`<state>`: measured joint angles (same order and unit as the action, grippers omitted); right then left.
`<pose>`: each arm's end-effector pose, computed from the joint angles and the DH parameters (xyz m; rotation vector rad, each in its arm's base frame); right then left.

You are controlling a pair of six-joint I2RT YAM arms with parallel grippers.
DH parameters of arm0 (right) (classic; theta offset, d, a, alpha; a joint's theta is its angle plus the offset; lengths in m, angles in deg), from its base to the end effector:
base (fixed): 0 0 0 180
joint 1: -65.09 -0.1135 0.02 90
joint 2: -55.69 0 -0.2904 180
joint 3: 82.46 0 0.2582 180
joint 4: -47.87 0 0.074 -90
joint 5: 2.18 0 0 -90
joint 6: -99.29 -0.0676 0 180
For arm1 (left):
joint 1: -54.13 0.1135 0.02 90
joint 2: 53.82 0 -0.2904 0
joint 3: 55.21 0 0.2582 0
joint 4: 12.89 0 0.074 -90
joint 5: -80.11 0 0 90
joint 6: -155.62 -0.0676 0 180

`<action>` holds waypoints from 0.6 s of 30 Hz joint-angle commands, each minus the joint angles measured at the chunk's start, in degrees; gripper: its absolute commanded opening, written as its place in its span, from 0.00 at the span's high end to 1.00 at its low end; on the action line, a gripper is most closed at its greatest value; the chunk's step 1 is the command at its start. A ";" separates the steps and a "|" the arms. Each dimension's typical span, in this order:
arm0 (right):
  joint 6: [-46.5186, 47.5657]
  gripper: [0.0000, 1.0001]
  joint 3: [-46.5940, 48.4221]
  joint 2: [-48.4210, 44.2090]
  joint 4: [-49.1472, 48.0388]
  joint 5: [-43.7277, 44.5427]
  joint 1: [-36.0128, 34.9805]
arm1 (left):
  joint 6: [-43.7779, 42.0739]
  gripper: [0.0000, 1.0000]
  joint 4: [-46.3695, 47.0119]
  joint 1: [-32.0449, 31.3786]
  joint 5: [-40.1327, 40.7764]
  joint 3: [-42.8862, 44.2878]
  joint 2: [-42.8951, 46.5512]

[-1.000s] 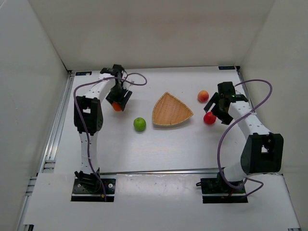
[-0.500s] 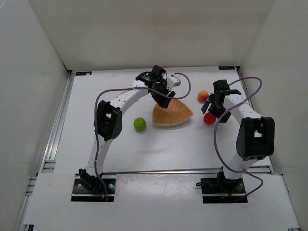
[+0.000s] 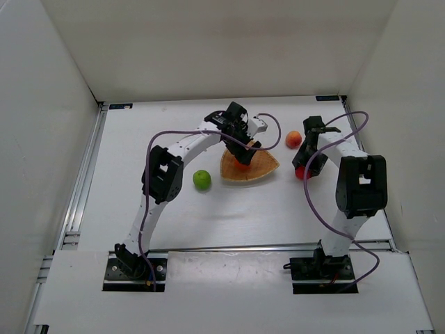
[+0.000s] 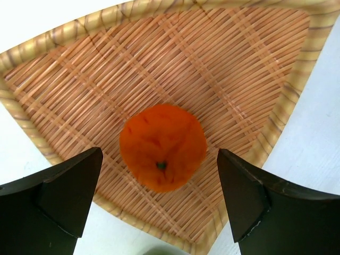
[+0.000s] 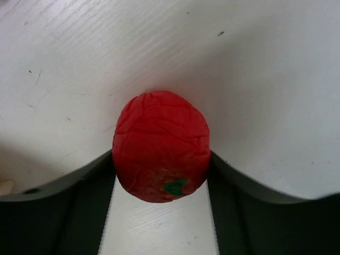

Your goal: Place and organize the fake fruits in the fruit bowl

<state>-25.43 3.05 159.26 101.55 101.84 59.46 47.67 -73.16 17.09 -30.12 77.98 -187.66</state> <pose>0.3771 0.0207 0.1832 0.7446 2.6531 -0.1653 0.4218 -0.3476 0.1999 1.3281 2.2869 -0.5784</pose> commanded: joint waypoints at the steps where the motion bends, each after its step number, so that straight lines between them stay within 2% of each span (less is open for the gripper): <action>1: 0.96 0.43 2.28 0.66 -0.79 0.66 0.27 | 0.20 0.00 -1.76 -0.49 4.39 2.94 3.23; 3: 0.97 0.55 2.28 0.67 -0.79 0.66 0.27 | 0.20 0.00 -3.79 -0.49 8.77 5.75 4.64; 4: 1.49 0.75 2.28 0.67 -0.79 0.66 0.27 | 0.20 0.00 -5.19 0.20 10.19 5.76 5.34; 7: 1.50 0.98 1.75 -2.39 -0.79 2.94 0.27 | -0.85 0.00 -5.20 1.87 15.47 3.50 10.52; 11: 2.11 0.99 1.75 -9.33 -0.26 6.36 -0.69 | -1.47 0.00 -5.20 6.61 17.06 0.67 17.63; 15: 5.87 0.99 2.89 -16.02 -2.01 10.76 -8.05 | 0.10 0.00 -7.48 12.85 18.56 -0.74 19.40; 18: 8.17 0.99 5.35 -14.46 -3.60 6.74 -13.43 | 1.60 0.00 -10.82 17.43 16.98 -3.02 19.93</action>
<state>-21.03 5.52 144.07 100.66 109.21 50.56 47.51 -79.06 31.36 -13.86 77.54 -170.00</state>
